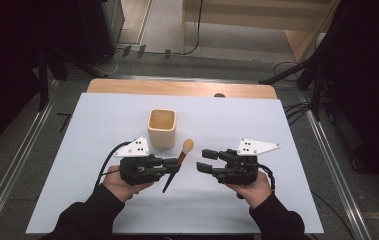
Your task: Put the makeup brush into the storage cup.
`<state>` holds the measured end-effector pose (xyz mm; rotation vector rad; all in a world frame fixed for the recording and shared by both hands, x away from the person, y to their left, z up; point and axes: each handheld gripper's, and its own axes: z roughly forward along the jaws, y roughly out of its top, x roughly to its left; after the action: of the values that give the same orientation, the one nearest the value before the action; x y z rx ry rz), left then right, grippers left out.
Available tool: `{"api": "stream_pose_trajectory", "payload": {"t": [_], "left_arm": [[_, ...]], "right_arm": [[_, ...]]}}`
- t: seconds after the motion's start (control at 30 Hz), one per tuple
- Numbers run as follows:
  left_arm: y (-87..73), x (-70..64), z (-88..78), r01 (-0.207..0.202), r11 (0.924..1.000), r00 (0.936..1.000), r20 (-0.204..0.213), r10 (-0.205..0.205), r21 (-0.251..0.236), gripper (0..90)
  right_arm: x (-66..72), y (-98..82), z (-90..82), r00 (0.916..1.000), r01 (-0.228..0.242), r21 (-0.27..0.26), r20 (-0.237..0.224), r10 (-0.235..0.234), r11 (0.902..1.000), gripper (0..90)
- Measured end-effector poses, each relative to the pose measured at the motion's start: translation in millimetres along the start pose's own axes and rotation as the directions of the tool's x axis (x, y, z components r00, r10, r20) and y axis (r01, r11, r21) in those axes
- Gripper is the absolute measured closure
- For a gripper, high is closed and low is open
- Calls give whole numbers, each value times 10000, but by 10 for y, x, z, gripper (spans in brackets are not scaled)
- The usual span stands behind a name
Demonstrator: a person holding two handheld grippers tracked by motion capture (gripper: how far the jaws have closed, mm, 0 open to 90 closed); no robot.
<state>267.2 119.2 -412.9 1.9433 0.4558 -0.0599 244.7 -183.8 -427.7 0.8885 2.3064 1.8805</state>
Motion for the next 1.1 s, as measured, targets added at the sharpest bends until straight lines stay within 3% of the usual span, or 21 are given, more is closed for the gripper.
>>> {"api": "stream_pose_trajectory", "payload": {"t": [0.3, 0.53, 1.1], "left_arm": [[-10, -30, 57, -123, 9999, 9998, 149, 122, 43, 790], [-21, -56, 99, -235, 9996, 9994, 264, 231, 136, 790], [-29, -85, 115, -588, 9983, 9976, 360, 588, -2, 790]], "right_arm": [[39, 49, 106, 9987, 13, -248, -516, -26, 9997, 584], [74, 82, 193, 9953, -103, -40, -961, 99, 9999, 657], [58, 126, 203, 9910, -338, 21, -1296, 338, 9994, 776]]}}
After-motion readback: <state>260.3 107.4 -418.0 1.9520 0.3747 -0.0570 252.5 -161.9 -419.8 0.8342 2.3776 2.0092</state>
